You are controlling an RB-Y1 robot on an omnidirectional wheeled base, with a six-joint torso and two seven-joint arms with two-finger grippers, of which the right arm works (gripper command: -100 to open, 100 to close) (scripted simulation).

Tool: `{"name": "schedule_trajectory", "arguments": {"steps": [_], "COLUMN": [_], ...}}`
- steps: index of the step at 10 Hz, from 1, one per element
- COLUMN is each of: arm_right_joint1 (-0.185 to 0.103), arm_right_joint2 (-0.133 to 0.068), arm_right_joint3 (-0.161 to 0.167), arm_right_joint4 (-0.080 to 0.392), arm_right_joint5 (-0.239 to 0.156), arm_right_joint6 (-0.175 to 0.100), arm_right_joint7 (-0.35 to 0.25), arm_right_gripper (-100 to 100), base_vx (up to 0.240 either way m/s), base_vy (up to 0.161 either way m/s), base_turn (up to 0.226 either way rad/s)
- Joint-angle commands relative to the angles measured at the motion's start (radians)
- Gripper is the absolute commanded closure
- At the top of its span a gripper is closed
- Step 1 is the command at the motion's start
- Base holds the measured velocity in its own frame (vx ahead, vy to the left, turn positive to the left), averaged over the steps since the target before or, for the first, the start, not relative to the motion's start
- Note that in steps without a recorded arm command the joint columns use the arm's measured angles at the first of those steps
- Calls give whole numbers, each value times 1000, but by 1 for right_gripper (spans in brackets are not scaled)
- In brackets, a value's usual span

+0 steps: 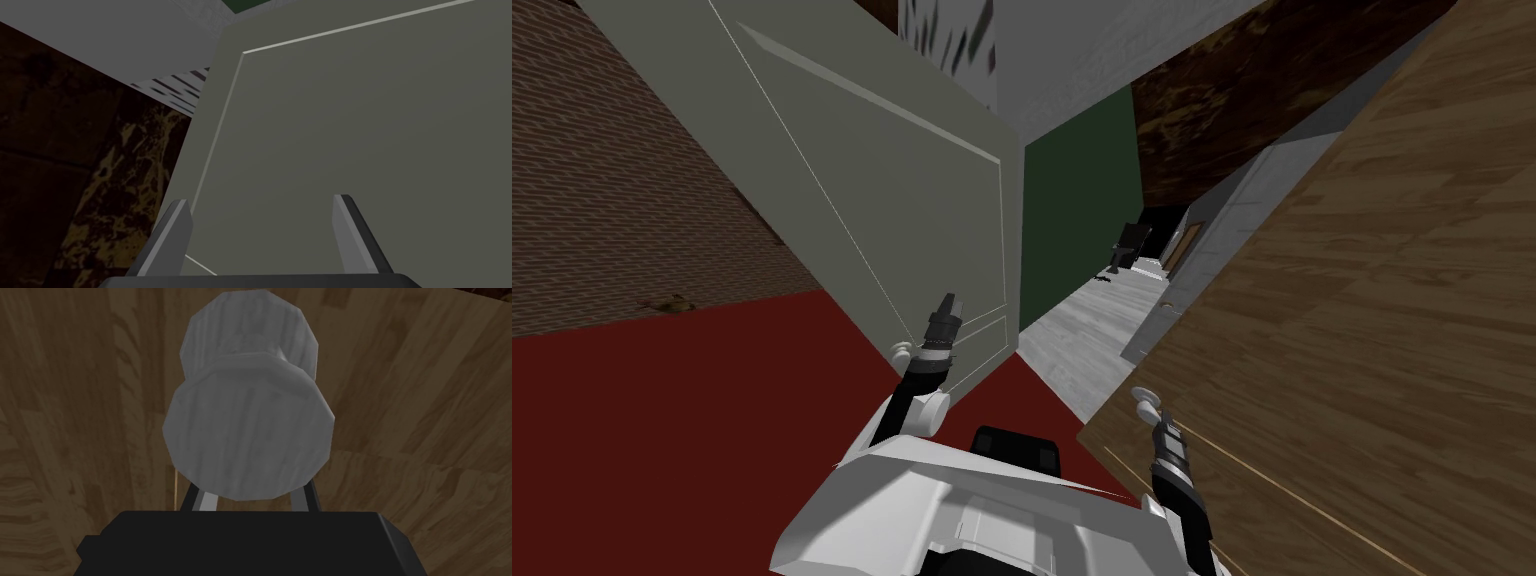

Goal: Pull the door open

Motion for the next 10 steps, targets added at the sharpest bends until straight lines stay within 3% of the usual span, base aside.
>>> {"name": "schedule_trajectory", "arguments": {"steps": [1,2,3,10], "arm_right_joint1": [-4,-2,-2,10], "arm_right_joint2": [6,1,1,-20], "arm_right_joint3": [17,25,25,59], "arm_right_joint4": [-5,-4,-4,3], "arm_right_joint5": [-9,-36,-36,-143], "arm_right_joint6": [-7,-8,-8,-11], "arm_right_joint7": [-32,-70,-74,-239], "arm_right_gripper": [100,100,100,100], "base_vx": [-35,-42,-38,-43], "base_vy": [7,3,-7,-2], "base_turn": [54,116,49,76]}}
